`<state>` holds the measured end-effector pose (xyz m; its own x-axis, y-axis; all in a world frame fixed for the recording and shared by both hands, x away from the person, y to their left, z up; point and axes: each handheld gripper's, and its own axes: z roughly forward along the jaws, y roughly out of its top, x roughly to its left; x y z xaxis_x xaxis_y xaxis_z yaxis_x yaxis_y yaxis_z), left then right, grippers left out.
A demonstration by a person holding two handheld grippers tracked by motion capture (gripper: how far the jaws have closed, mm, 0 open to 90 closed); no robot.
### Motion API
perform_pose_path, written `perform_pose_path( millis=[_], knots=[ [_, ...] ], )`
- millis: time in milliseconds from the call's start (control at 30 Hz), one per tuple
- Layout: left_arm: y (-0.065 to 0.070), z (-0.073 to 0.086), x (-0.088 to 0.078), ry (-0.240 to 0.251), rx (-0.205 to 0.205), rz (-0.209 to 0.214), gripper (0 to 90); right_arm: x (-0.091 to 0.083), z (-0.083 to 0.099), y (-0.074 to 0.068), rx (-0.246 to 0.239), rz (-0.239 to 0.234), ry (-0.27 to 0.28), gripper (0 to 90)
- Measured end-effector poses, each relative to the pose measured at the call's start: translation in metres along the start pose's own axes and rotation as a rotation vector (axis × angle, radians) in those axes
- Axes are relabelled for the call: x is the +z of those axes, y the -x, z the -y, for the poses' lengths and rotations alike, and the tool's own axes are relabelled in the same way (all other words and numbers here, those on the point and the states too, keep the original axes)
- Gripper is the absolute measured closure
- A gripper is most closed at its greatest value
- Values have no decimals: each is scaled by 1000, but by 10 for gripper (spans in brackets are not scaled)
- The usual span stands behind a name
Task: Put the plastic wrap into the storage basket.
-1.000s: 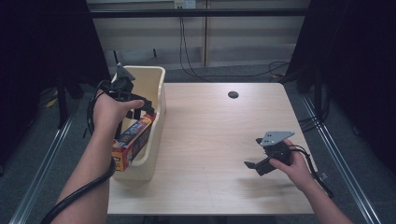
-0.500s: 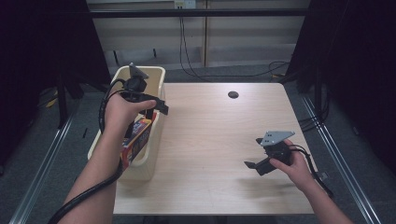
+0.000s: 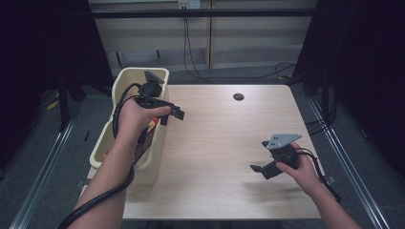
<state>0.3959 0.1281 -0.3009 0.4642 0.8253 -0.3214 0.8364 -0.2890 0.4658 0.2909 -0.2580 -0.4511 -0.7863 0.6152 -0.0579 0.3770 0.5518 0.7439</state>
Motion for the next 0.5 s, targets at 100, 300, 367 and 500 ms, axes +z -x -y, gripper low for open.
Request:
perform_pose_path(
  millis=[100, 300, 367, 500],
  knots=[
    [4, 1, 5, 9, 14, 14, 146, 0, 0, 0, -2, 3, -1, 19],
    [8, 3, 16, 12, 45, 41, 138, -1, 0, 0, 0, 5, 1, 19],
    [8, 3, 18, 11, 51, 42, 133, -1, 0, 0, 0, 5, 2, 19],
    [10, 5, 23, 2, 60, 48, 123, -1, 0, 0, -1, 2, 1, 19]
  ],
)
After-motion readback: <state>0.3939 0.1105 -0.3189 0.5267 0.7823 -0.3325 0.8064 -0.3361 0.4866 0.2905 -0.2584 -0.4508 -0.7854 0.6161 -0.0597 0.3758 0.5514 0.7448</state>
